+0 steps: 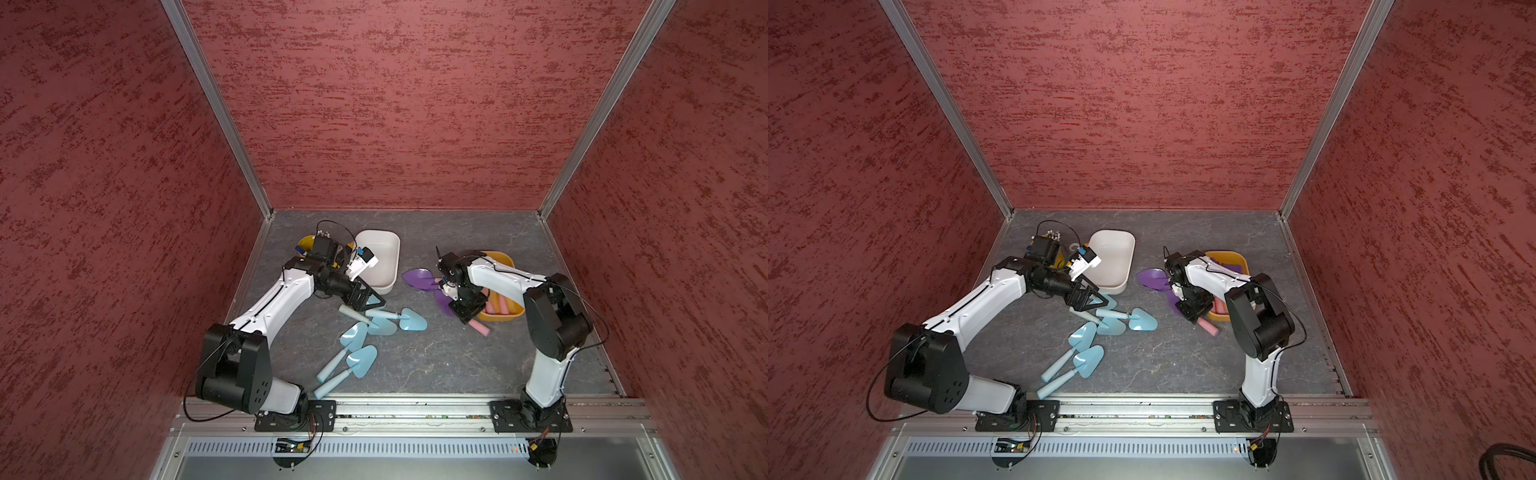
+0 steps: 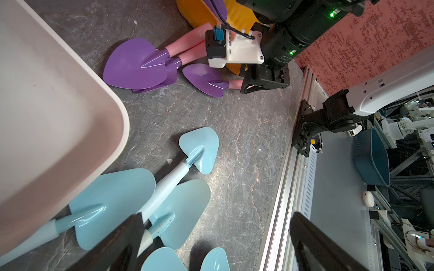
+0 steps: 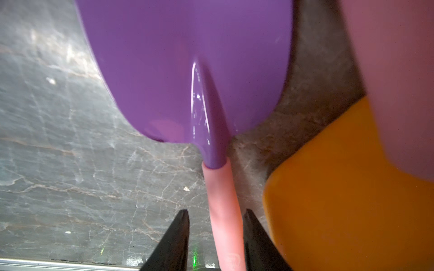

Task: Sort the small shovels by color and place them into the storage box
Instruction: Pick up the shovel from the center of the board.

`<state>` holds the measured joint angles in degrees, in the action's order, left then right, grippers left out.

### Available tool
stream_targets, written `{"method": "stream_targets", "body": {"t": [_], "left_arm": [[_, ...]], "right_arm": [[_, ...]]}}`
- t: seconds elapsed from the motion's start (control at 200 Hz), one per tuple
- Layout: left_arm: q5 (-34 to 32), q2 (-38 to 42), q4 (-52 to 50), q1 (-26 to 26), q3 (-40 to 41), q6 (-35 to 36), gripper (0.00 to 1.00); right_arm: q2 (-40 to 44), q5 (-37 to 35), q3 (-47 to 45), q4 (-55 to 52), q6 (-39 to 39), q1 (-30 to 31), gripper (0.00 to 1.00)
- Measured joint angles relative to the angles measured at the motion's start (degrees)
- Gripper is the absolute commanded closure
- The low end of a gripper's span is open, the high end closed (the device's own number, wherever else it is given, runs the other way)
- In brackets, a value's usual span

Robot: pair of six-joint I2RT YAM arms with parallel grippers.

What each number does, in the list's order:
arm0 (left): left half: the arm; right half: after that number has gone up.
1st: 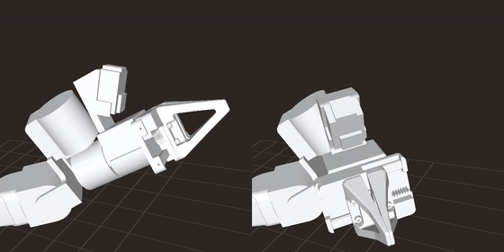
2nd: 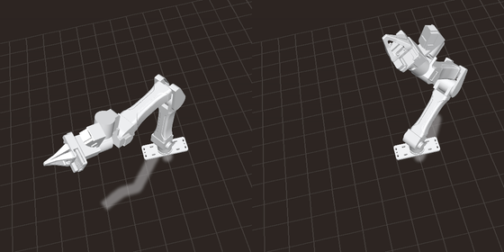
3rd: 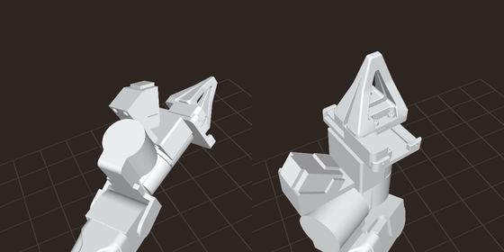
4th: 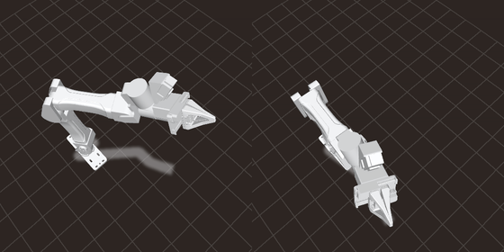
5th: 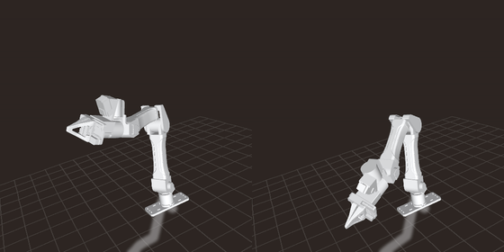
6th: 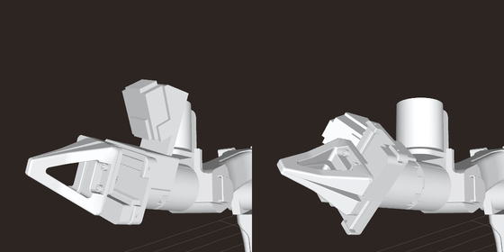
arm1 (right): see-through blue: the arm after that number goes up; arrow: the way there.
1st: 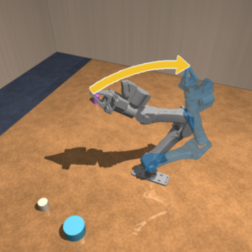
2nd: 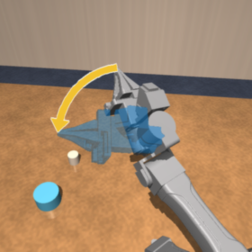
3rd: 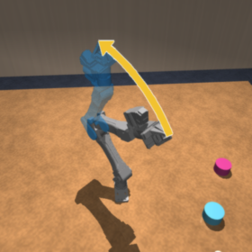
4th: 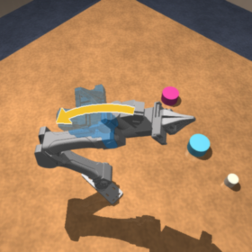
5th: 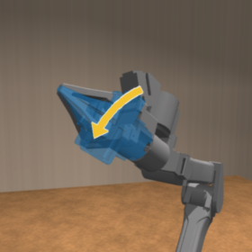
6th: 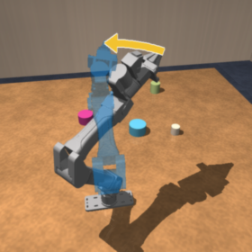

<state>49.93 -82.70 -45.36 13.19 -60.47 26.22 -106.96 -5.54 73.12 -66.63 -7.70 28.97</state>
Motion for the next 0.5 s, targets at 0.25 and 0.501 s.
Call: {"method": "stream_targets", "body": {"t": [0.25,0.501], "left_arm": [[0.59,0.00,0.07,-0.02,0.02,-0.07,0.00],[0.81,0.00,0.44,-0.02,0.00,-0.96,0.00]], "right_arm": [[-0.04,0.09,-1.27,0.61,0.37,0.20,0.60],[-0.04,0.31,-3.19,2.01,0.87,0.57,0.64]]}}
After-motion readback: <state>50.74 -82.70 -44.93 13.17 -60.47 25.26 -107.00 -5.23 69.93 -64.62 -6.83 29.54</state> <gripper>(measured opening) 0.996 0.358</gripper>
